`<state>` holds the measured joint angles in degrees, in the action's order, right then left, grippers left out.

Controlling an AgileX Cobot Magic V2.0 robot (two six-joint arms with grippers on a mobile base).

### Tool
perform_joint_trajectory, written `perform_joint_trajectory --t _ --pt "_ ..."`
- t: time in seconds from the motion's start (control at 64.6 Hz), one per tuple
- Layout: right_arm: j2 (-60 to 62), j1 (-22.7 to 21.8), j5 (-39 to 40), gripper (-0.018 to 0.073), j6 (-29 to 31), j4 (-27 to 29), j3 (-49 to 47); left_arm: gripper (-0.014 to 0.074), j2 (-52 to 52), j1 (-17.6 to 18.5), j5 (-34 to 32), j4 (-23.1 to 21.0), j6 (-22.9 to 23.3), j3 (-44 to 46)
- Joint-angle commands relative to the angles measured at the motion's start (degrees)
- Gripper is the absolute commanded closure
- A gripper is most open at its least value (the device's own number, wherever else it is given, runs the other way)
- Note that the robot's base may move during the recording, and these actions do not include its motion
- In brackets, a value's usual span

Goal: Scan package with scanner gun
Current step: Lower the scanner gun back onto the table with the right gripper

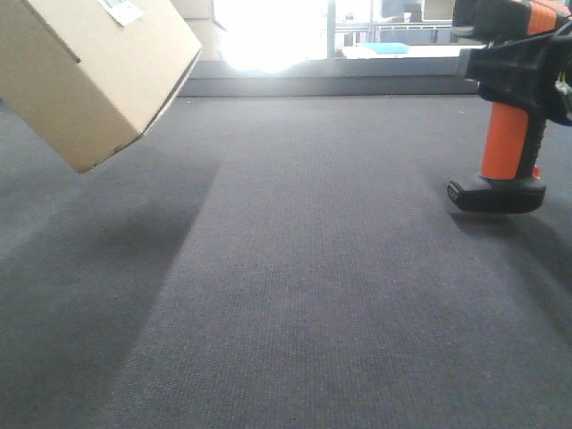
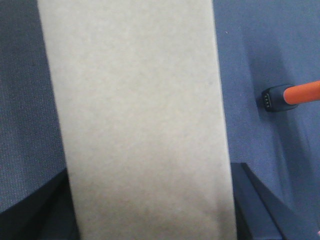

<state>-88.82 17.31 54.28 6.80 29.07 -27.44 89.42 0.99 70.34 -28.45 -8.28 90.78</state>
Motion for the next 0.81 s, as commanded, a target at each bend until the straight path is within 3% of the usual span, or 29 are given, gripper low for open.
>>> perform_joint_trajectory --t 0.0,0.697,0.79 --pt "-0.4 -0.2 4.5 0.0717 -0.2 -1.2 -0.4 0.0707 -0.8 -0.2 -0.4 -1.1 -0.1 0.2" --pt "-1.0 -0.2 1.9 0.0717 -0.2 -0.9 -0.4 0.0707 -0.8 -0.2 -0.4 -1.1 -0.1 0.2" --pt "-1.0 -0.2 0.8 0.0643 -0.2 -0.9 -0.4 0.0707 -0.8 -0.2 -0.4 -1.1 -0.1 0.2"
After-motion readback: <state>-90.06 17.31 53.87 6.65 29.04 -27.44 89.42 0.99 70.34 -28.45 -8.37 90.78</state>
